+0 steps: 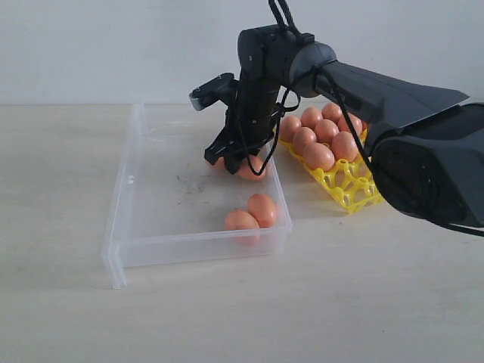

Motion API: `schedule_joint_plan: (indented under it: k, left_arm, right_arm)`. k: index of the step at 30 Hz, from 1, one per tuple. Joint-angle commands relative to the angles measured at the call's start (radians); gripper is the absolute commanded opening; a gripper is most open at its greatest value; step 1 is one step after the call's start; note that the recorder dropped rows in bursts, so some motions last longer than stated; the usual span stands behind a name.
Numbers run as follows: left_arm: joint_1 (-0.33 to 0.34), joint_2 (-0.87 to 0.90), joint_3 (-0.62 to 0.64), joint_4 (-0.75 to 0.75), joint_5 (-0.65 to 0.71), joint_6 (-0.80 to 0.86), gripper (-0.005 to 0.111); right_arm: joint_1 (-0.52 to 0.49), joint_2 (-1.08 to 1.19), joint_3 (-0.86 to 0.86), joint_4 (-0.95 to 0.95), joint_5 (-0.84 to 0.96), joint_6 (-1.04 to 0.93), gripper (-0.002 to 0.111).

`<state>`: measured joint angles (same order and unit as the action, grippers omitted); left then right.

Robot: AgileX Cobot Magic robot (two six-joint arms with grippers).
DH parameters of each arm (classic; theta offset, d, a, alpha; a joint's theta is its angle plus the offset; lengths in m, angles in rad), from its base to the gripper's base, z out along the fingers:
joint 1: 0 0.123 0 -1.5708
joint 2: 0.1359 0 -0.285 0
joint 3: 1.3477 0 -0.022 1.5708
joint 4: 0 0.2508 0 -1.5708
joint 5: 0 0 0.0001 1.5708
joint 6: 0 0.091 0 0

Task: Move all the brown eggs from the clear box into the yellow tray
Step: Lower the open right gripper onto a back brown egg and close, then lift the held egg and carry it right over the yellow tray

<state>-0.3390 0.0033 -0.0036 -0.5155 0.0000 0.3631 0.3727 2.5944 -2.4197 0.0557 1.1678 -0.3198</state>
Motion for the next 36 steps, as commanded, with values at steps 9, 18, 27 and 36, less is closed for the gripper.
schedule_joint_plan:
  k: [9,18,27,36]
  left_arm:
    - [0.001,-0.003,0.004,0.003,-0.006,0.004,0.004]
    - [0.001,-0.003,0.004,0.003,-0.006,0.004,0.004]
    - [0.001,-0.003,0.004,0.003,-0.006,0.004,0.004]
    - [0.001,-0.003,0.004,0.003,-0.006,0.004,0.004]
  right_arm:
    - [-0.002,-0.049,-0.004,0.121,-0.103,-0.120,0.000]
    - [-0.002,-0.105,0.085,0.176,-0.209,-0.316,0.000]
    - [0.038,-0.261,0.686,0.377,-1.364,-0.568,0.000]
    - [0.023,-0.291,0.969,-0.427,-2.252,0.627,0.000]
